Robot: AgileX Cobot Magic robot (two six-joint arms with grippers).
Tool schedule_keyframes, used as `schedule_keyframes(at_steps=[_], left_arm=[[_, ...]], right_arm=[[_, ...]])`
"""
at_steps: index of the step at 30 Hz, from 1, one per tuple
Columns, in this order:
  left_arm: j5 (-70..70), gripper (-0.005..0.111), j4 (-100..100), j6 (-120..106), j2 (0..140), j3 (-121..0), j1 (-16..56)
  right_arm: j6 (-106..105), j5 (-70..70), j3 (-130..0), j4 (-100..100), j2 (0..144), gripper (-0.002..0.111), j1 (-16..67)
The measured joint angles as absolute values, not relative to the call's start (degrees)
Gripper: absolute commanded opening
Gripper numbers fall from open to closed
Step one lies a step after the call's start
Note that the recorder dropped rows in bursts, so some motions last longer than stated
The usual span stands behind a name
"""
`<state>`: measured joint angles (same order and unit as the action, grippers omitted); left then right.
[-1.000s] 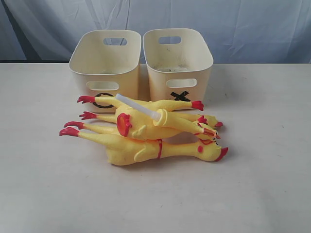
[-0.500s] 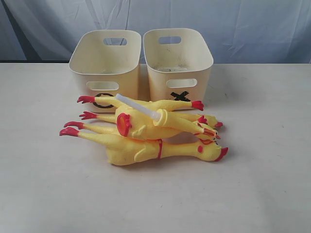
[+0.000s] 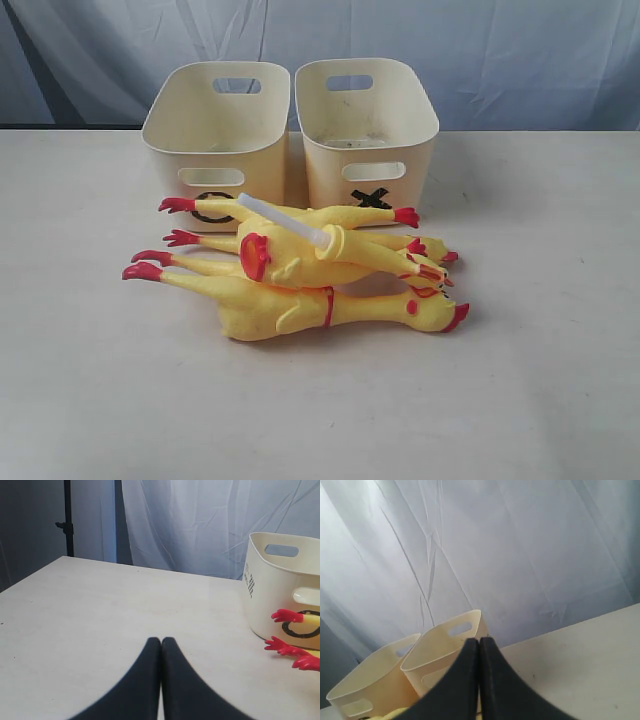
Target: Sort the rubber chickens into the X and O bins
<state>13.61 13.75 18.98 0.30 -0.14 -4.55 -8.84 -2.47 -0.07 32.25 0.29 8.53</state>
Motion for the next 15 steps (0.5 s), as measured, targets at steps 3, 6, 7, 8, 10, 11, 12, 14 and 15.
schedule_keyframes(at_steps=[3,6,7,8,10,11,12,14,15], left_arm=[[13.6,0.000,13.8,19.0,0.3,-0.1,-4.6],[13.6,0.000,13.8,19.0,0.3,-0.1,-4.6],[13.6,0.000,13.8,19.0,0.3,-0.1,-4.6],[13.6,0.000,13.8,19.0,0.3,-0.1,-4.6],[13.6,0.000,13.8,19.0,0.3,-0.1,-4.6],[13.6,0.000,13.8,19.0,0.3,-0.1,-4.6],[13.6,0.000,13.8,19.0,0.3,-0.1,-4.6],[13.6,0.000,13.8,19.0,0.3,-0.1,-4.6],[13.6,0.000,13.8,19.0,0.3,-0.1,-4.6]], right_arm=[[-8.8,-2.6,-0.1,34.7,0.3,-0.001,8.5],[-8.7,-1.2,-0.2,37.2,0.3,-0.001,8.5],[-8.7,1.1,-1.8,38.0,0.2,-0.001,8.5],[-8.6,2.6,-3.1,38.1,0.2,-0.001,8.5],[-8.8,6.3,-7.5,38.4,0.6,-0.001,8.5],[-9.7,9.0,-10.4,38.4,2.4,-0.001,8.5],[-10.9,10.5,-12.0,38.3,3.7,-0.001,8.5],[-15.6,15.2,-16.5,38.1,8.9,-0.001,8.5],[-19.3,19.3,-20.1,38.1,13.5,-0.001,8.5]])
